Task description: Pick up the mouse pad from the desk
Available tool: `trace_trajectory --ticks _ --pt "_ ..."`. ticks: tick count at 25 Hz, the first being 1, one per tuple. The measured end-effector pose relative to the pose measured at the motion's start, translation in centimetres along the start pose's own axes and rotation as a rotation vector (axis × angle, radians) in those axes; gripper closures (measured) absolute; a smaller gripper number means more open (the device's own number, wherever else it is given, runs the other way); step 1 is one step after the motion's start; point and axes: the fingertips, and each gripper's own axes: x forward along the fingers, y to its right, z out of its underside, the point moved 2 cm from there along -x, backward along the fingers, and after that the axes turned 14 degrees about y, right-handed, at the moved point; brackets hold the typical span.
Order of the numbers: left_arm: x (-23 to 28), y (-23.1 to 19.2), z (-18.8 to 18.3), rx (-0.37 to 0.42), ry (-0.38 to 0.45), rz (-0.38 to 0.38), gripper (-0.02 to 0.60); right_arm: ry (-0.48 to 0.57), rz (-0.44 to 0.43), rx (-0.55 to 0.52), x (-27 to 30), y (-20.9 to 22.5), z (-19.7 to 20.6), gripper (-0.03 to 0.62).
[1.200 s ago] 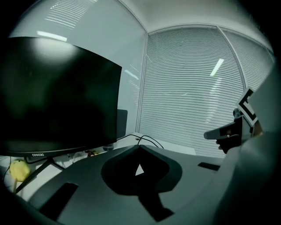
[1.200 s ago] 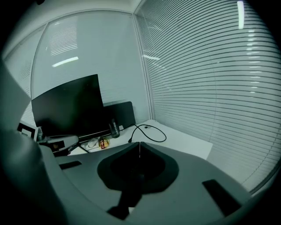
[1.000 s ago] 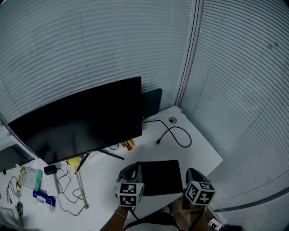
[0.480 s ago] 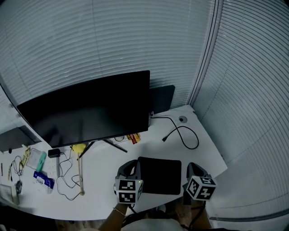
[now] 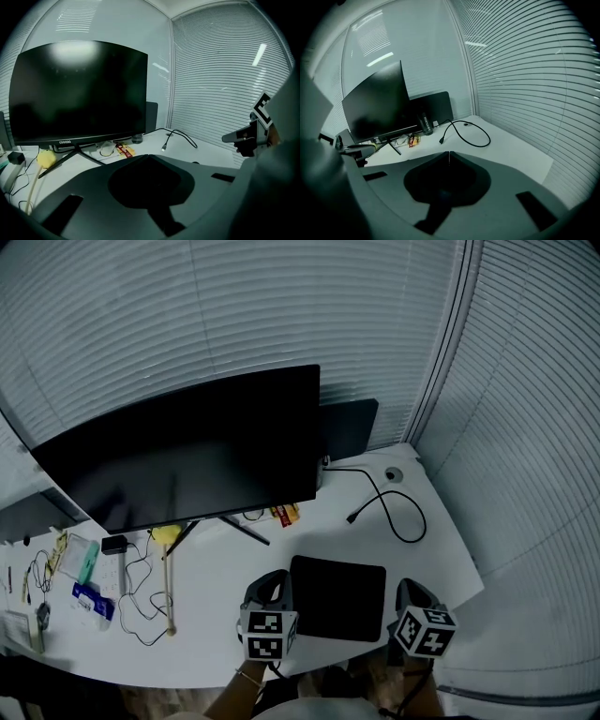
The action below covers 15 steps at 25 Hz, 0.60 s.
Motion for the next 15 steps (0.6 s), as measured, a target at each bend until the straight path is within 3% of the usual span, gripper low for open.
trace_trajectory --ticks 15 --pt "1.2 -0.3 6.3 -0.043 -0.135 -0.023 0.565 -0.144 0.020 0.025 1.9 1.5 6.0 0.562"
